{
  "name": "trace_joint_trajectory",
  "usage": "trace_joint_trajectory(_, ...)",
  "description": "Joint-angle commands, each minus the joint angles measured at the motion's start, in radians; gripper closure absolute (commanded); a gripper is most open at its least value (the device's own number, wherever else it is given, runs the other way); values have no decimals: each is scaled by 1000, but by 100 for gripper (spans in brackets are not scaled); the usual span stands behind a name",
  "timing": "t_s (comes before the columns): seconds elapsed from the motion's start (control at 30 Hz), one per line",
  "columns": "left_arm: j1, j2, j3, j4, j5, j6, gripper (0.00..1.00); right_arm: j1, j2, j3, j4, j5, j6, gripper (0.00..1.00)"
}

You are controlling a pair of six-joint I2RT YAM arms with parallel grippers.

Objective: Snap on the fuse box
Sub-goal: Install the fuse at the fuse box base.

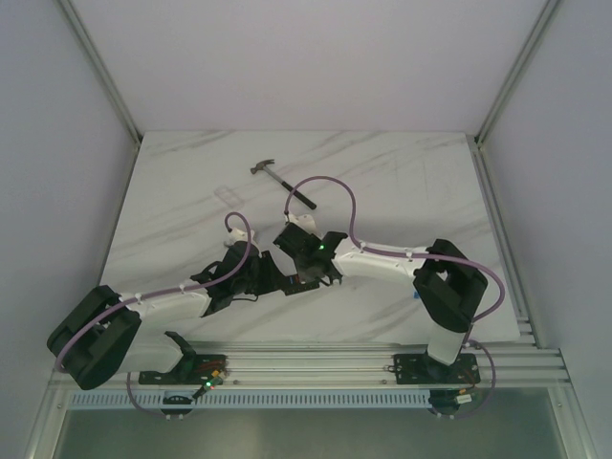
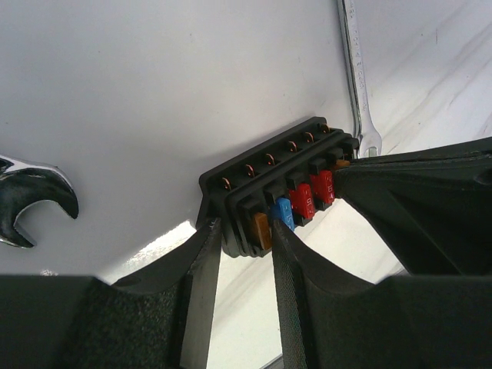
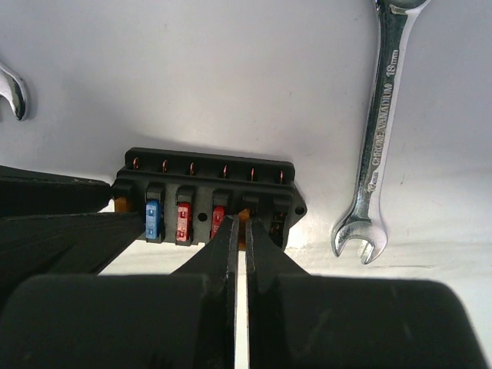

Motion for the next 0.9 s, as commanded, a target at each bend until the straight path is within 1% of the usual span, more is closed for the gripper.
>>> trace_joint_trajectory(0.0, 4, -4, -14, -3, 0, 0, 59, -24, 184, -111, -179, -40, -21, 100)
trace_joint_trajectory(0.17, 4, -8, -18, -3, -2, 0, 58, -54, 123, -154, -201, -22, -19, 100)
trace_joint_trajectory(0.4, 4, -8, -19, -4, 0, -6, 59, -54, 88, -95, -243, -26, -36, 100)
trace_joint_trajectory(0.73, 2, -5, -17, 1, 3, -8, 59, -7, 187, 10, -237, -73, -57, 100)
trace_joint_trajectory(0.87, 4, -6, -18, 4, 3, -10, 59, 5, 217, 28, -235, -90, -49, 100)
